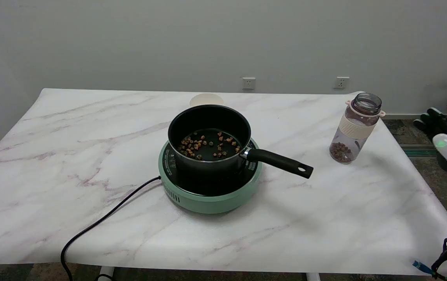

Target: Pick up the bottle.

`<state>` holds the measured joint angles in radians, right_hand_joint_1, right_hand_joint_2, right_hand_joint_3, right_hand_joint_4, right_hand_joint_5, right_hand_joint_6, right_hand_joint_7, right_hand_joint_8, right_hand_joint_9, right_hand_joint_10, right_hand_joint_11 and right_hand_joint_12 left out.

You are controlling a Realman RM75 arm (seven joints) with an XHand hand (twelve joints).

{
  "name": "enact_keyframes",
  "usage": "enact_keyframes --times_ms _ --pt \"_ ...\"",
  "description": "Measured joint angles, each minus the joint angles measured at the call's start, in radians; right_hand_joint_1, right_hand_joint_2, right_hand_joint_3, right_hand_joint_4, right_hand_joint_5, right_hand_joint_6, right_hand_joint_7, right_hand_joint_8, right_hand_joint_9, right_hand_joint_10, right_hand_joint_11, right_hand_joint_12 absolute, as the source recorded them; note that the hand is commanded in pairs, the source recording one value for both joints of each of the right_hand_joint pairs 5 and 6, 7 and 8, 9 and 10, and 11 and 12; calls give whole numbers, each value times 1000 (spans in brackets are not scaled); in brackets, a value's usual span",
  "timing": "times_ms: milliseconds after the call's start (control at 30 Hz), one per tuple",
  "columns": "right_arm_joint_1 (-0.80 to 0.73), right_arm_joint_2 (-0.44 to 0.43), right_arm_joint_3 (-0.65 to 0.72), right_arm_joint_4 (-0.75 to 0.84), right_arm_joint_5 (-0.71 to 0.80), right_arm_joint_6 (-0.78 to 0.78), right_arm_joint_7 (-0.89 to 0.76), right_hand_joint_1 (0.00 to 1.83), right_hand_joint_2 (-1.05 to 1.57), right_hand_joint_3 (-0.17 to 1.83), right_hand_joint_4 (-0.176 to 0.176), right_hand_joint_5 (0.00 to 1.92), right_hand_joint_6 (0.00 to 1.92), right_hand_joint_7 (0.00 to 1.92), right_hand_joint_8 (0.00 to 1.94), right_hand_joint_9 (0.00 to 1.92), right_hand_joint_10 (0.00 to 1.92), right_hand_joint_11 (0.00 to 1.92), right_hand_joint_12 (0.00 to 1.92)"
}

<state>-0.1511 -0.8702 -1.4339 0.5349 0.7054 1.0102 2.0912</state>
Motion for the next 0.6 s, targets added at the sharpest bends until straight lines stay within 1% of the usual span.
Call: enact_keyframes --times_ms 67,267,367,500,600 --pt "0 0 -8 -5 -18 -15 -13 1203 -481 1154 0 146 146 510 510 534 534 631 631" --pt "1 0 -26 -17 -61 -50 -55 1206 -645 1228 0 108 108 503 503 549 549 652 652" --pt "2 2 -31 -20 -85 -65 -75 1199 -707 1195 0 93 93 514 514 559 559 655 655" --pt "4 13 -33 -22 -132 -78 -97 1187 -721 1164 0 121 121 540 540 571 571 661 661" --pt "4 22 -32 -20 -174 -85 -110 1182 -741 1179 0 123 123 543 543 570 570 660 660"
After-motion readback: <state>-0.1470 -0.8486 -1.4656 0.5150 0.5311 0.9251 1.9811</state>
